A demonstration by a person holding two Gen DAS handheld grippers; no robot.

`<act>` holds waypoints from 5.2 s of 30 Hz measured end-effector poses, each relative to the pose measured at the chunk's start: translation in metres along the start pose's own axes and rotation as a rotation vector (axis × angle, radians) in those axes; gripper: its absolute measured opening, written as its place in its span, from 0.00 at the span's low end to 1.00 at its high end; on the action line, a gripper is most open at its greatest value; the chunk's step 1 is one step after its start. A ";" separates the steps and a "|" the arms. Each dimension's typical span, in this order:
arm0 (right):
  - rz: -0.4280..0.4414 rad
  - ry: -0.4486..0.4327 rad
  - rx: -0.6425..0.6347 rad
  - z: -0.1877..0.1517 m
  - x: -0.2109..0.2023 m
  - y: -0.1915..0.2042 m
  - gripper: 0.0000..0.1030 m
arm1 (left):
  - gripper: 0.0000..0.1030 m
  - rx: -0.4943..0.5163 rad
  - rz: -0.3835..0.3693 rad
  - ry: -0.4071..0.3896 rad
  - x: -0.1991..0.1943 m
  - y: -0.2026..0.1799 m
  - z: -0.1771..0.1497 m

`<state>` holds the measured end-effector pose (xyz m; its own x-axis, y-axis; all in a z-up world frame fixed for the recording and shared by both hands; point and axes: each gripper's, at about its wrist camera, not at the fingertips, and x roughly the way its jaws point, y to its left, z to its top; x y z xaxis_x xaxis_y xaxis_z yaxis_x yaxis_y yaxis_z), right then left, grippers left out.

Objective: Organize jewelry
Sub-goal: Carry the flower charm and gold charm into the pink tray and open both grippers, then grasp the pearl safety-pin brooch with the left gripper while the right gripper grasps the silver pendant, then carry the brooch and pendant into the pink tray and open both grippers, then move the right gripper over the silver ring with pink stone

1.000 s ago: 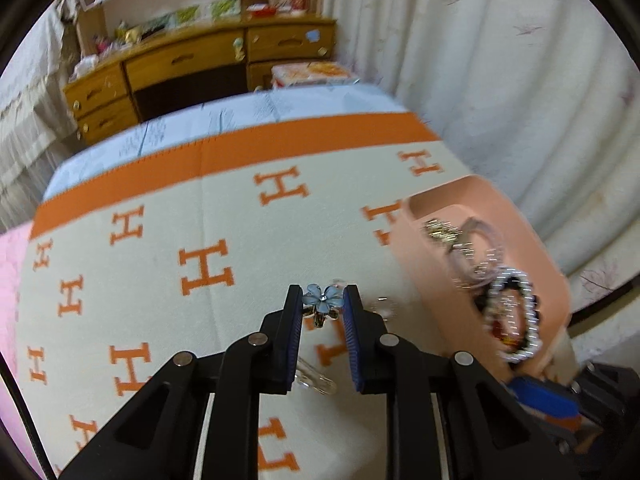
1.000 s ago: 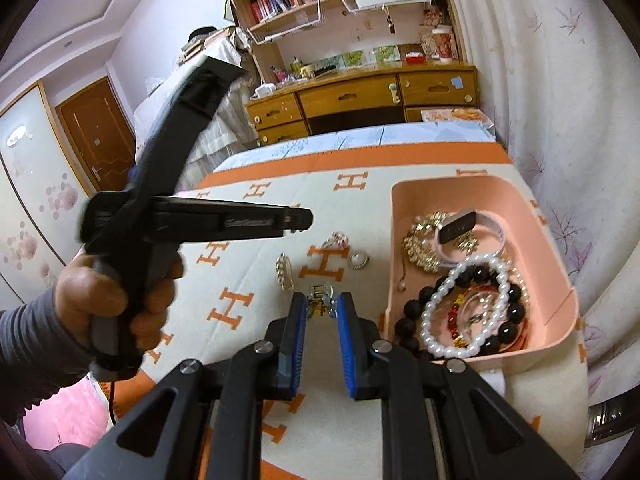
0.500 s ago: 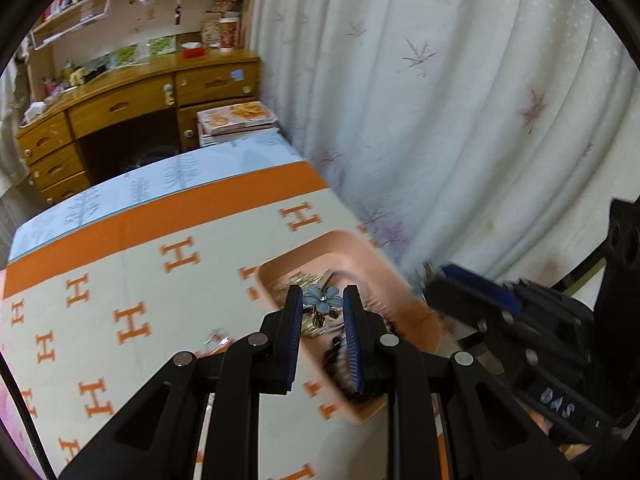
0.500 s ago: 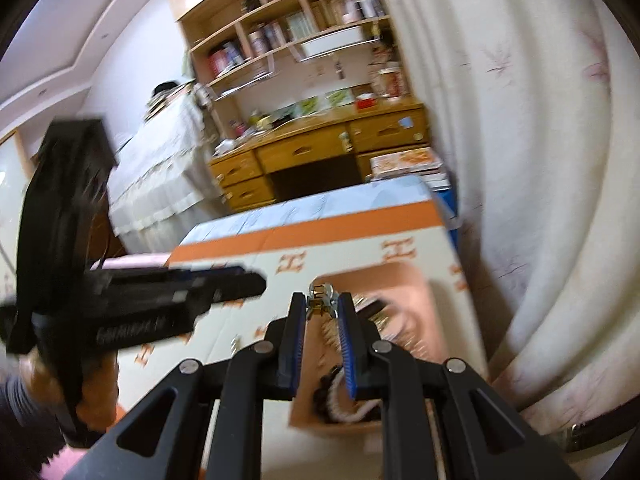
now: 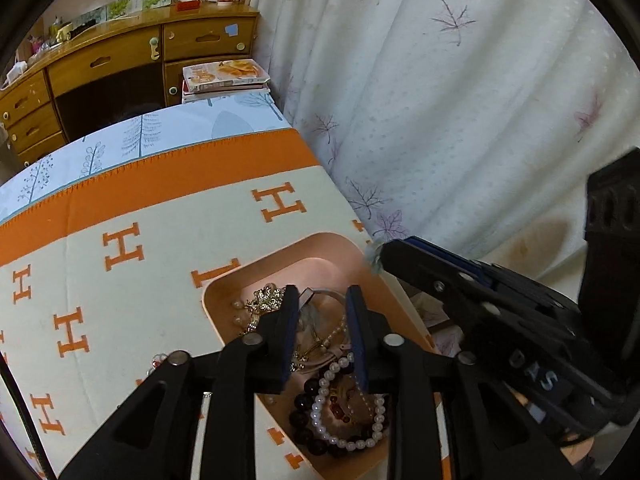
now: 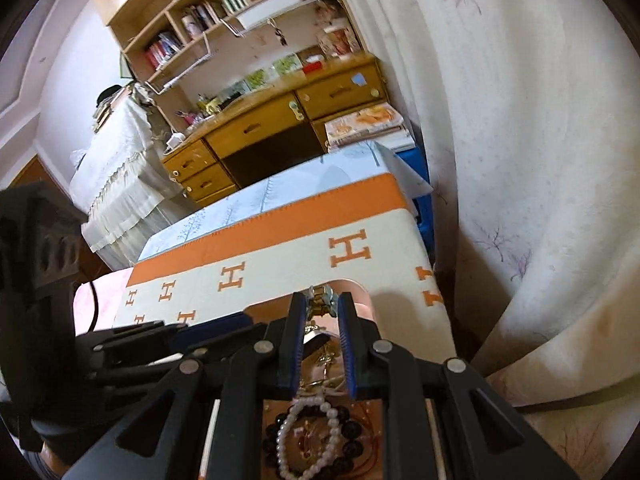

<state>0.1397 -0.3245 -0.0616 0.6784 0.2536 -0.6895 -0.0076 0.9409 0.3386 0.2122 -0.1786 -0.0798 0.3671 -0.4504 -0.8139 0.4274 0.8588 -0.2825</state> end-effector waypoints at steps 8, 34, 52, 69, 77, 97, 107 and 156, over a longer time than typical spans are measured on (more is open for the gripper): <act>0.014 0.038 0.041 0.000 0.008 -0.007 0.16 | 0.60 -0.054 0.020 -0.065 -0.026 0.016 -0.004; 0.107 0.064 -0.163 -0.035 -0.039 0.079 0.16 | 0.76 -0.099 0.237 -0.110 -0.143 0.082 -0.069; 0.126 0.425 -0.276 -0.032 0.087 0.143 0.16 | 0.76 -0.343 0.279 0.046 -0.056 0.140 -0.109; -0.167 0.650 -0.449 -0.048 0.139 0.149 0.16 | 0.40 -0.246 0.414 0.129 -0.006 0.122 -0.098; -0.201 0.716 -0.415 -0.044 0.153 0.152 0.16 | 0.10 -0.299 0.377 0.127 -0.023 0.142 -0.107; -0.095 0.626 -0.385 -0.049 0.116 0.150 0.14 | 0.05 -0.345 0.252 0.097 -0.061 0.150 -0.113; -0.026 0.464 -0.315 -0.017 0.041 0.115 0.14 | 0.05 -0.234 0.176 0.012 -0.095 0.100 -0.076; -0.041 0.394 -0.255 -0.033 -0.018 0.074 0.16 | 0.66 -0.023 0.215 -0.026 -0.108 0.035 -0.046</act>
<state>0.1022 -0.2517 -0.0449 0.3515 0.2345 -0.9064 -0.1999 0.9646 0.1720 0.1495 -0.0891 -0.0249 0.4692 -0.2624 -0.8432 0.3178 0.9410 -0.1160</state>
